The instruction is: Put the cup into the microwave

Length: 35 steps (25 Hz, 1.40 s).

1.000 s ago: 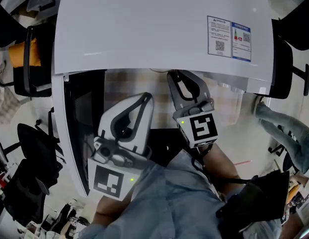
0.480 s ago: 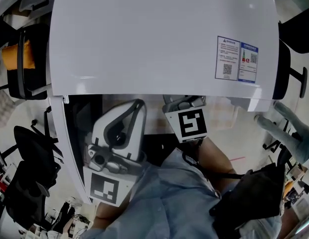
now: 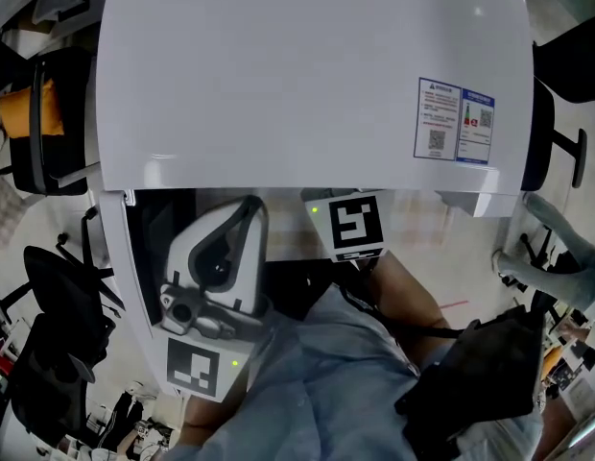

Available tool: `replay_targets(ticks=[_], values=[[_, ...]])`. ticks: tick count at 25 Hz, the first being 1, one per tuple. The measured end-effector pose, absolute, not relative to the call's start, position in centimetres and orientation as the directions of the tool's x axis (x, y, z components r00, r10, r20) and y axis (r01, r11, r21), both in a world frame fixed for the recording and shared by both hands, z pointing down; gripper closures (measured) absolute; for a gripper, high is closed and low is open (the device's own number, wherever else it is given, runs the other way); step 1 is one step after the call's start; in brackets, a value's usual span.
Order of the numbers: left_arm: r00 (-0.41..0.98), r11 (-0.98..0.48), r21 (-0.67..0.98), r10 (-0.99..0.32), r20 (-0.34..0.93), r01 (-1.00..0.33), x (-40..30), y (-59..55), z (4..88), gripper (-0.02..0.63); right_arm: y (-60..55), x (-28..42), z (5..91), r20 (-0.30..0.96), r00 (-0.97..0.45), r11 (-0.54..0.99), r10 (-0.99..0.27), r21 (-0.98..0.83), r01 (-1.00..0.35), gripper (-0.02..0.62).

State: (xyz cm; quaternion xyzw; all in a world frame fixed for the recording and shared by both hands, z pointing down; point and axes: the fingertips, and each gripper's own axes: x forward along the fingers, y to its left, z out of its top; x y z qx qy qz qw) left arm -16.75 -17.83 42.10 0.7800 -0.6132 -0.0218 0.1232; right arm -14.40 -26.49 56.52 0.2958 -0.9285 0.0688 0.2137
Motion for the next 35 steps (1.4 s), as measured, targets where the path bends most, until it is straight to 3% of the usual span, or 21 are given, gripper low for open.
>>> replay_targets(ticks=[5,9,19,27,35], values=[[0.251,-0.225,0.206,-0.962,0.11,-0.952,-16.2,-17.0,41.6,0.601,-25.9,-13.8,56.8,0.451,-0.724,0.812,-0.522,0.003,-0.583,0.482],[0.269,-0.247,0.194,-0.958,0.096,-0.949,-15.0,-16.0,40.4,0.601,-24.3,-12.5,56.6,0.47,-0.717,0.807,-0.515,-0.018,-0.591,0.482],[0.232,-0.219,0.16,-0.971,0.065,-0.962,-11.1,-11.5,34.0,0.601,-16.5,-8.3,46.6,0.371,-0.797,0.814,-0.477,-0.157,-0.56,0.51],[0.223,-0.218,0.111,-0.974,0.034,-0.969,-7.2,-9.4,29.5,0.601,-12.9,-3.6,34.8,0.228,-0.832,0.818,-0.505,-0.18,-0.546,0.541],[0.231,-0.232,0.05,-0.973,-0.01,-0.972,-4.5,-7.4,26.1,0.601,-9.4,-1.3,29.6,0.166,-0.834,0.83,-0.526,-0.117,-0.546,0.588]])
